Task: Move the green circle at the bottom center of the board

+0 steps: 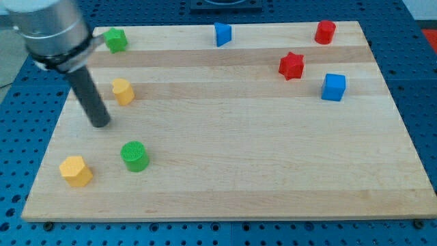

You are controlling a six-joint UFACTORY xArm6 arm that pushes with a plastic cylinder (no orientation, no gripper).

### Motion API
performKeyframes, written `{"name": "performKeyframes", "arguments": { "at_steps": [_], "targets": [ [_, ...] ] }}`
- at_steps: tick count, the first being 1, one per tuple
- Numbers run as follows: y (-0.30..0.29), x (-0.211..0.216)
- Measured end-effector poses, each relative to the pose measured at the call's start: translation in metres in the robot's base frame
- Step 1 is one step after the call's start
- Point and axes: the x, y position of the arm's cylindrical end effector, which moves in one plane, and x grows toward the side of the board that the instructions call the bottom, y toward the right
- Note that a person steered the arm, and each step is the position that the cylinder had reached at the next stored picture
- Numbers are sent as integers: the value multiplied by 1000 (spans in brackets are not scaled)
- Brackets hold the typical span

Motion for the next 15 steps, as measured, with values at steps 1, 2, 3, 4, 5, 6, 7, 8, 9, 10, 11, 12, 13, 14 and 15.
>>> {"name": "performKeyframes", "arguments": {
  "at_steps": [1,2,3,4,5,6,7,8,9,10,11,12,13,14,15],
  "targets": [
    [-4,27],
    [3,46],
    [48,55],
    [110,68],
    [102,68],
    [89,79],
    [114,100],
    [183,102],
    [207,102],
    [187,94],
    [179,60],
    [224,58],
    [257,71],
    [265,90],
    [266,88]
  ]
}}
